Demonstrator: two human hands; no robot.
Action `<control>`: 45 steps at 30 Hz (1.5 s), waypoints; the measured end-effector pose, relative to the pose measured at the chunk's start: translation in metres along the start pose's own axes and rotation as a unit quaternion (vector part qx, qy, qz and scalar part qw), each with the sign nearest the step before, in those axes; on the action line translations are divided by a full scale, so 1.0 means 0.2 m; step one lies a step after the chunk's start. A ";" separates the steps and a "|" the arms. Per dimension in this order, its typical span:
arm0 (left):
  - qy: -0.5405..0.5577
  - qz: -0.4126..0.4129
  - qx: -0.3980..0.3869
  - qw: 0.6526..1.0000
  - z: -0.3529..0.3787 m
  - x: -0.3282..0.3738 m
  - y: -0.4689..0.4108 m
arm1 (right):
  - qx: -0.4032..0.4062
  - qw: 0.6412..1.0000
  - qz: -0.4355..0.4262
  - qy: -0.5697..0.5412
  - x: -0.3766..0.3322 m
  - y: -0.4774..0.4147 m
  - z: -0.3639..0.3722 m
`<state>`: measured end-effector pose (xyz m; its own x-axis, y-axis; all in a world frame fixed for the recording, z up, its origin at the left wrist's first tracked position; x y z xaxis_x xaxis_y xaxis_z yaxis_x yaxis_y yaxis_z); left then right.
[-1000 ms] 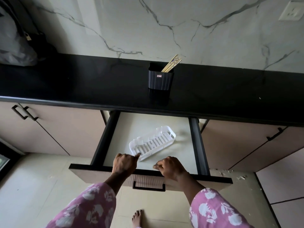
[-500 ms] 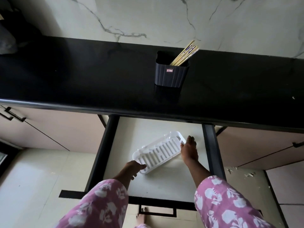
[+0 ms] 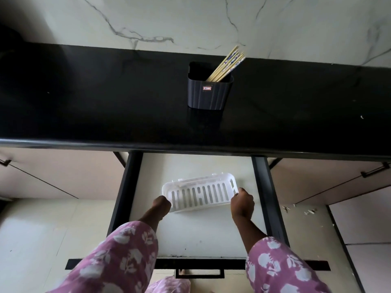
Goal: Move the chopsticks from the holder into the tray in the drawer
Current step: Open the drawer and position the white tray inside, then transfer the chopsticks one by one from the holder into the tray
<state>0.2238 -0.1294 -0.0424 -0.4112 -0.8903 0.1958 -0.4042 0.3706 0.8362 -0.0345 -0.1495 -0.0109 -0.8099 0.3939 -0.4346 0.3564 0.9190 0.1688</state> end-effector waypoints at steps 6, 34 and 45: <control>-0.080 0.057 0.070 0.993 -0.03 0.00 0.06 | 0.003 0.998 0.038 -0.048 0.06 0.11 0.04; -0.206 0.207 0.178 0.940 -0.62 0.66 0.15 | 0.116 0.875 -0.439 0.169 -1.10 -0.70 -0.73; -0.194 0.193 0.188 0.943 -0.63 0.68 0.14 | 0.150 0.883 -0.414 0.161 -1.21 -0.82 -0.73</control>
<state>0.2597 -0.2729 0.0727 -0.8255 -0.5332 0.1853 -0.3946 0.7797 0.4861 0.0354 -0.3926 0.1951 -0.9238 -0.3825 -0.0167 -0.3526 0.8670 -0.3522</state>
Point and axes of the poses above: each hand's wrist, its own y-axis away from the middle knuckle, its own z-axis out of the palm, x = y × z, the point moved 4 cm from there along -y, towards the middle knuckle, and after that the axes turned 9 degrees about -z, right-handed, at the moved point
